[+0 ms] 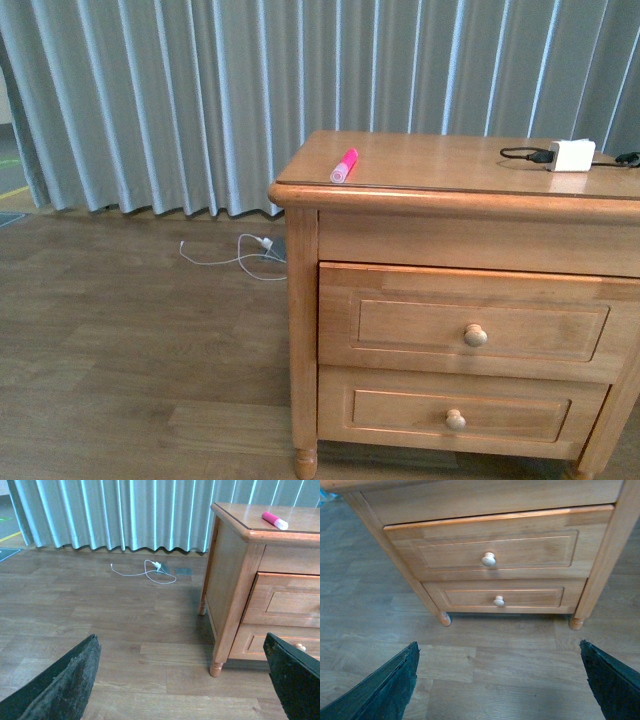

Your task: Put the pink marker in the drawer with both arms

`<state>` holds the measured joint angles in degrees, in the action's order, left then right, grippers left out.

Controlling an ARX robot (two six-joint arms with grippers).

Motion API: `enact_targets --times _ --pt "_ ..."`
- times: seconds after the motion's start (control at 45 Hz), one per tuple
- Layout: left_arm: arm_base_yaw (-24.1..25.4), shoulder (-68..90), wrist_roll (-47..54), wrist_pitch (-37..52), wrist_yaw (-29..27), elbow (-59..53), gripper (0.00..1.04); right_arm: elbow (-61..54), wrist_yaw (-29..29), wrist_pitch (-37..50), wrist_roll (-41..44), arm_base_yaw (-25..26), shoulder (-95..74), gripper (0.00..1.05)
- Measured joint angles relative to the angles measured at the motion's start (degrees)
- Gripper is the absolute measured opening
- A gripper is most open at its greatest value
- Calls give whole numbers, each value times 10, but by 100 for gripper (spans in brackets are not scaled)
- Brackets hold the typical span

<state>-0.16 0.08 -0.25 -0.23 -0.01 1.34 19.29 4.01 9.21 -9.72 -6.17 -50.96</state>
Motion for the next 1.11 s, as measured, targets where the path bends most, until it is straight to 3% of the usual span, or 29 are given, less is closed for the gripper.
enact_targets --times 0.133,0.489,0.822,1.111 --pt "0 0 0 0 0 0 99 95 -29 95 -2 -54 -229 96" --pt "0 0 0 0 0 0 99 292 -66 132 -22 -112 -521 96" --pt "0 0 0 0 0 0 99 440 -137 166 -26 -119 -693 96" --pt "0 0 0 0 0 0 99 505 -151 172 -19 -101 -756 96"
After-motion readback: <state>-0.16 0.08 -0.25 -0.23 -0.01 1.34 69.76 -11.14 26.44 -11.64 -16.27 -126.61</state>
